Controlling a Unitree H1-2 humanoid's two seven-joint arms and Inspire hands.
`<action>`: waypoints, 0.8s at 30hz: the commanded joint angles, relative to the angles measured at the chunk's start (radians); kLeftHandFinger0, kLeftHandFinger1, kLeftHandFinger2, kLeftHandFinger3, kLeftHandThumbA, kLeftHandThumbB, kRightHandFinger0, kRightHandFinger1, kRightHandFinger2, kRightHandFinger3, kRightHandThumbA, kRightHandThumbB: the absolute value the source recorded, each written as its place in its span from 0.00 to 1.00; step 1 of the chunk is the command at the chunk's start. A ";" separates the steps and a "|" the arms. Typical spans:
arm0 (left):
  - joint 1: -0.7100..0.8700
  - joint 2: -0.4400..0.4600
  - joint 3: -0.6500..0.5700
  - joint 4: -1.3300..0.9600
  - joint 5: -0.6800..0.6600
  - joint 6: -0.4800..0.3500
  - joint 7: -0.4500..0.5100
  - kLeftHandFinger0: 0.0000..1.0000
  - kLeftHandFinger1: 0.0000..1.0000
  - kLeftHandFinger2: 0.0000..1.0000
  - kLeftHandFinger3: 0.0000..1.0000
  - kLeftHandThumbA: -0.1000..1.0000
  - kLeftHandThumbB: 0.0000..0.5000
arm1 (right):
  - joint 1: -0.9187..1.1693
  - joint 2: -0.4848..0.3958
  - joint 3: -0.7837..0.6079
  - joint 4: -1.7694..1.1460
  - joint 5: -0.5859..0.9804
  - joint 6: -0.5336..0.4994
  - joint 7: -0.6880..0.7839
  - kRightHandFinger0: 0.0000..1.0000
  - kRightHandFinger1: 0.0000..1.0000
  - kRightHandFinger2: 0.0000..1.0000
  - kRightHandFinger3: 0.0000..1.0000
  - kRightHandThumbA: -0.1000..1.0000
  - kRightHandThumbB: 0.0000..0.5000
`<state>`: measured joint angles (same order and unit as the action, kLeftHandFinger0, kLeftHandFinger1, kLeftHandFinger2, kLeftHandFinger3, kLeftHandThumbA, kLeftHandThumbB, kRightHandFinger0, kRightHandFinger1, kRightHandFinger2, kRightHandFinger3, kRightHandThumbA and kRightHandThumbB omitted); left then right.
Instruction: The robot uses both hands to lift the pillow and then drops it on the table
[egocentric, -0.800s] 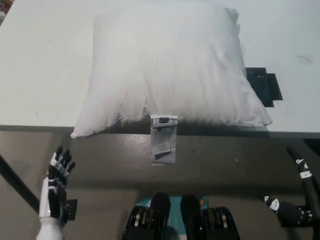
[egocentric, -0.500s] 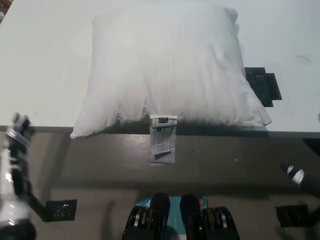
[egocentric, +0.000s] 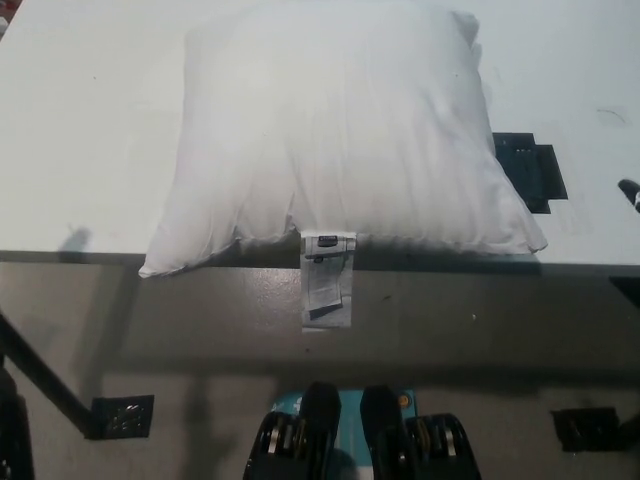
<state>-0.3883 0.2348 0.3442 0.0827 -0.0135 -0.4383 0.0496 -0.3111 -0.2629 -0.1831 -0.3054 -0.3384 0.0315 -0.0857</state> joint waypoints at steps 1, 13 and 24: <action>-0.111 0.095 -0.010 0.079 0.046 -0.032 0.023 1.00 1.00 1.00 1.00 1.00 0.35 | -0.134 -0.043 0.004 -0.012 -0.019 0.092 0.030 1.00 1.00 1.00 1.00 1.00 0.55; -0.401 0.179 -0.072 0.357 0.046 -0.032 0.024 1.00 1.00 1.00 1.00 1.00 0.42 | -0.445 -0.092 0.074 0.278 -0.015 0.126 0.065 1.00 1.00 1.00 1.00 1.00 0.59; -0.583 0.171 -0.158 0.598 0.095 -0.032 0.041 1.00 1.00 1.00 1.00 1.00 0.39 | -0.596 -0.097 0.122 0.489 -0.013 0.153 0.044 1.00 1.00 1.00 1.00 1.00 0.60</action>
<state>-0.9131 0.3729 0.2041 0.6566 0.0543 -0.4438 0.0596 -0.8460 -0.3331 -0.0683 0.1664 -0.3398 0.1797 -0.0310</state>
